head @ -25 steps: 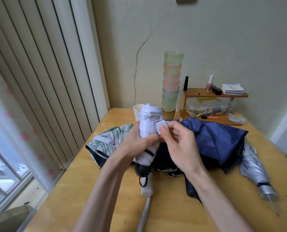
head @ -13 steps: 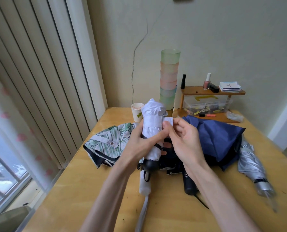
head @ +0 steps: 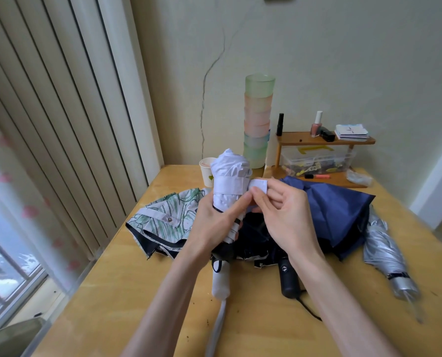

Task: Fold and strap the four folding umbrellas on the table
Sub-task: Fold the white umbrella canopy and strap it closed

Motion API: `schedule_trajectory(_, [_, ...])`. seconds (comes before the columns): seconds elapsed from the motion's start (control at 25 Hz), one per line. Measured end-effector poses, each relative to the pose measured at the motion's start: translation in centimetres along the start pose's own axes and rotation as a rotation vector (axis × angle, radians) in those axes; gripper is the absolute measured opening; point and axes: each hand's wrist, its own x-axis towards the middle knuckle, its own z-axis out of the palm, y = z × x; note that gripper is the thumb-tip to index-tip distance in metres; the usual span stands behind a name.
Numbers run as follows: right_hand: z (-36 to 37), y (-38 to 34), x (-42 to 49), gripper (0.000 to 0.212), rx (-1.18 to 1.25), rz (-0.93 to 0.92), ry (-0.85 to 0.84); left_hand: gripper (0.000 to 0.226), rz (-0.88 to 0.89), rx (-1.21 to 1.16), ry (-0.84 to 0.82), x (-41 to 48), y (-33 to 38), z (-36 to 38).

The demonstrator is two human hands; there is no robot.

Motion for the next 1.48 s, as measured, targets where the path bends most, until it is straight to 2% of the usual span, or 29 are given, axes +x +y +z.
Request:
schedule_trajectory(0.16, [-0.3,-0.3,0.0,0.011,0.089,0.088,0.000,0.033,0.014,0.004,-0.048,-0.1,-0.1,-0.3])
schedule_trajectory(0.32, [-0.2,0.4,0.1,0.026,-0.099,0.035,0.056,0.025,-0.015,-0.153,-0.047,-0.1,0.3,0.0])
schedule_trajectory(0.56, [-1.3,0.5,0.6,0.020,0.070,0.124,0.207,0.025,0.027,-0.247,-0.006,0.1,1.0,-0.8])
schedule_trajectory(0.64, [-1.6,0.1,0.6,0.021,0.058,0.107,0.217,0.026,0.051,-0.191,0.020,0.2,0.5,-0.5])
schedule_trajectory(0.84, [-0.4,-1.8,-0.3,0.015,-0.088,-0.139,0.087,0.015,0.201,0.124,0.165,1.1,-0.9,0.2])
schedule_trajectory(0.96, [0.5,-2.6,-0.7,0.014,-0.135,-0.206,0.079,0.028,0.217,0.218,0.200,1.0,-1.2,0.3])
schedule_trajectory(1.36, [1.3,-2.7,-0.6,0.019,-0.196,-0.232,0.127,0.036,0.269,0.299,0.244,0.4,-1.1,1.2])
schedule_trajectory(1.48, [1.2,-3.0,-0.5,0.036,-0.195,-0.243,0.070,0.034,0.281,0.296,0.260,0.4,-0.9,1.2])
